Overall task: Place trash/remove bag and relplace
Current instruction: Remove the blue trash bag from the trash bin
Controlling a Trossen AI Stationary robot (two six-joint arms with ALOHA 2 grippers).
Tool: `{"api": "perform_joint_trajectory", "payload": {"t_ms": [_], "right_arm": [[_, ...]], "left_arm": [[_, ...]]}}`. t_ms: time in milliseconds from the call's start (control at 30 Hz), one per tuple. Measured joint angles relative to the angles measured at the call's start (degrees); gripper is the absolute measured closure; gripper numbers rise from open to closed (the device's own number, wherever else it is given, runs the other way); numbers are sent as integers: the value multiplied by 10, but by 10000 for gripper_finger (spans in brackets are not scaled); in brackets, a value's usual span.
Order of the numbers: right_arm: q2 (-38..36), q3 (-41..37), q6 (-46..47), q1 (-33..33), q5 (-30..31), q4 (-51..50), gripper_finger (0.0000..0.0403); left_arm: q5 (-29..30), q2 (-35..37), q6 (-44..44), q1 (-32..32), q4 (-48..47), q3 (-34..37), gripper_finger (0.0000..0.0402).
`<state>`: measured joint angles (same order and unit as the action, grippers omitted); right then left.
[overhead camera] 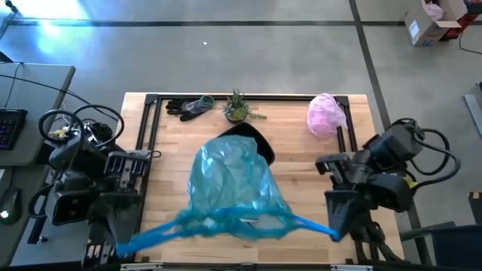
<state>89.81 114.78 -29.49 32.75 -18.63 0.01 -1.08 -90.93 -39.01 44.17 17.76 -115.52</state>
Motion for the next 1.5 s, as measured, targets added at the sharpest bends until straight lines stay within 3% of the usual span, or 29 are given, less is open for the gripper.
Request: {"api": "perform_joint_trajectory", "payload": {"t_ms": [467,733,833,1000,1067,1267,1500], "right_arm": [[4,0,-20,35,-74,-87,403],[26,-2,6,57,-66,-160,403],[29,-2,8,57,-41,-171,403],[32,-2,66,28,92,-207,403],[40,-2,115,12,100,-221,403],[72,-2,224,4,50,-263,403],[105,-2,294,47,54,-303,403]], "left_arm": [[-121,-13,21,2,-139,0,401],[-123,-40,61,2,-274,1,401],[-87,-44,58,-4,-305,1,401],[83,-44,106,-44,-382,3,401],[94,-44,151,-65,-388,20,401],[-11,-50,224,-82,-339,83,401],[-36,-69,270,-61,-297,126,402]]}}
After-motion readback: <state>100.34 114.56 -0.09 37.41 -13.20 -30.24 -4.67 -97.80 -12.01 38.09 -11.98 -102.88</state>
